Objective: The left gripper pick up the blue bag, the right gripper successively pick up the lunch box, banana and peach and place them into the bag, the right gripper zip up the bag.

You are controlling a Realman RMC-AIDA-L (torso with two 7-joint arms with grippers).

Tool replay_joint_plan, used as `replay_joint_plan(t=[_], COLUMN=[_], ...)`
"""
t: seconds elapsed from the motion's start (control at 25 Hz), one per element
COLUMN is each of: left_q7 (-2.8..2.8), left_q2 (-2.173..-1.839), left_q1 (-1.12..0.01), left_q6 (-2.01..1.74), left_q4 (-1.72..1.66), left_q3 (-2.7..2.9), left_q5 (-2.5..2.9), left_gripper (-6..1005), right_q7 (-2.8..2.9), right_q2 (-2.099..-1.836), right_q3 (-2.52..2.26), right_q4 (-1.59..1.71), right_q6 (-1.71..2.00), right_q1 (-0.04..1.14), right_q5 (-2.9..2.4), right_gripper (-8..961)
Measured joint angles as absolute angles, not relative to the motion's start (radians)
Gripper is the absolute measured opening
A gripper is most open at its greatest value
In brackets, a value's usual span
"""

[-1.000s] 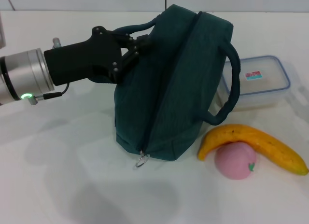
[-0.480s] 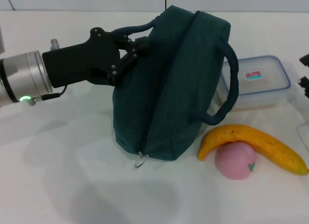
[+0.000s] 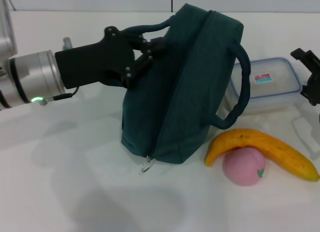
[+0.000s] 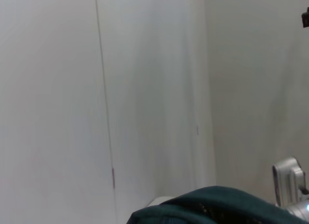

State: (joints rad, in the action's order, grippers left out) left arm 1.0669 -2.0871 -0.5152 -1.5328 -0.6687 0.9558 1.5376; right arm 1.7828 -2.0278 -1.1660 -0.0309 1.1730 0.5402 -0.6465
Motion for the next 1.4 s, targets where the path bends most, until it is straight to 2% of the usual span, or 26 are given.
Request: replay_joint_plan(t=[0.24,0.76,1.16,1.28,1.4], left_q7=[1.039,1.038,1.044,1.05,1.066], left_q2=[-2.085,-2.085,-2.085,-2.085,-2.085], left_q1=[-0.537,-0.541,-0.546,-0.548,-0.549], left_q6=[-1.529,-1.526,-1.526,-1.526,-1.527], left_q4=[-0.634,-0.634,-0.633,-0.634,-0.637], left_q3=[0.956,0.949,0.949,0.95,0.95], left_q5=[1.536,1.53,1.526,1.525,1.52], left_gripper=[41,41,41,41,41], right_q7=[1.79,1.78,1.701,1.664,1.637], right_q2=[-2.028,-2.028,-2.028,-2.028,-2.028], right_q3=[-1.165,-1.158,-1.161,-1.164,-1.167], right_q4=[-0.051,-0.043,-0.036,-0.033,-0.026], right_q6=[1.171,1.174,1.219,1.239,1.256], right_q1=[0.576,0.574,0.573,0.575,0.575], right_q5=[-0.649,-0.647,-0.65,-0.65,-0.654], right_gripper=[820,734,293,189,189])
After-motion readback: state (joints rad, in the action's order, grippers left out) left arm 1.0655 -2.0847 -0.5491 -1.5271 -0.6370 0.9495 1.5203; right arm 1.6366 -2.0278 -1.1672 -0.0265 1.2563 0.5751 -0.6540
